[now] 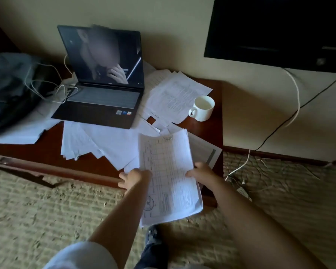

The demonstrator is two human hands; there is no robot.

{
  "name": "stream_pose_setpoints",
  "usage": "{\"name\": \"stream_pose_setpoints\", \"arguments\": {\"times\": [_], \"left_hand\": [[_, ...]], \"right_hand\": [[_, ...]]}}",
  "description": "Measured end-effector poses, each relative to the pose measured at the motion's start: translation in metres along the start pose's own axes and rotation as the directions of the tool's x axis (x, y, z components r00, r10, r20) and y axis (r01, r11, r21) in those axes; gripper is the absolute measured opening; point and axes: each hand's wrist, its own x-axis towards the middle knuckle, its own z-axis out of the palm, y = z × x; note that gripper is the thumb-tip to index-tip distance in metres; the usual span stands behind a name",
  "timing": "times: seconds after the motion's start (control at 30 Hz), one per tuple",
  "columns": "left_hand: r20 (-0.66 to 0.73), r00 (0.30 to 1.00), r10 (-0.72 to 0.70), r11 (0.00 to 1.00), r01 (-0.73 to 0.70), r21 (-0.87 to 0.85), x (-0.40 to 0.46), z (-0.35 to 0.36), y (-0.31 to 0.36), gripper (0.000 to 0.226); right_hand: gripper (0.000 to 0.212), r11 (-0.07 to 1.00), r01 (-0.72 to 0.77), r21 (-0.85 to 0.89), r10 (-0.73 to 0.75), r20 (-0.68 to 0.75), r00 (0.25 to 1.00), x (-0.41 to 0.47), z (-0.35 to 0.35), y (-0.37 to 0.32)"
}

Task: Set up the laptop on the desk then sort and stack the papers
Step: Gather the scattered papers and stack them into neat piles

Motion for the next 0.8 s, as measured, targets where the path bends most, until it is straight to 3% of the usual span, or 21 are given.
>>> {"name": "stream_pose_setpoints", "arguments": {"times": [0.13,0.3,0.43,0.5,0.53,0.63,0.7,0.8], "left_hand": [[0.007,0.999,0.044,0.988,-0.043,-0.149,0.0,-0.002,-0.019,0.035],[0.012,0.996,0.083,0.934,-0.074,-0.35,-0.013,-0.009,-0.027,0.028],[0.004,0.99,0.138,0.88,-0.121,-0.459,-0.036,-0.01,-0.022,0.041],[0.014,0.987,0.163,0.827,-0.129,-0.547,-0.05,-0.013,-0.015,0.057],[-0.001,0.979,0.206,0.801,-0.169,-0.574,-0.056,-0.015,-0.011,0.054],[-0.145,0.882,0.448,0.731,-0.454,-0.51,-0.074,-0.019,-0.001,0.01],[-0.279,0.794,0.54,0.648,-0.604,-0.464,-0.085,-0.028,0.009,0.008],[-0.377,0.735,0.564,0.547,-0.674,-0.497,-0.092,-0.048,0.023,0.006]], "right_hand": [[0.021,0.999,0.048,0.009,-0.047,-0.067,0.997,-0.006,0.016,-0.008],[0.023,0.995,-0.074,-0.066,0.076,0.035,0.996,-0.022,0.019,-0.003],[0.042,0.995,0.042,0.085,-0.031,-0.128,0.991,-0.033,0.018,0.002],[0.043,0.995,0.091,0.039,-0.08,-0.217,0.973,-0.04,0.017,0.004],[0.04,0.992,0.119,-0.043,-0.127,-0.297,0.947,-0.044,0.016,0.004],[0.024,0.948,0.237,-0.214,-0.316,-0.53,0.787,-0.058,0.012,0.0],[0.022,0.91,0.374,-0.181,-0.404,-0.597,0.693,-0.064,0.009,-0.009],[0.028,0.875,0.484,-0.014,-0.383,-0.632,0.674,-0.062,0.005,-0.028]]}}
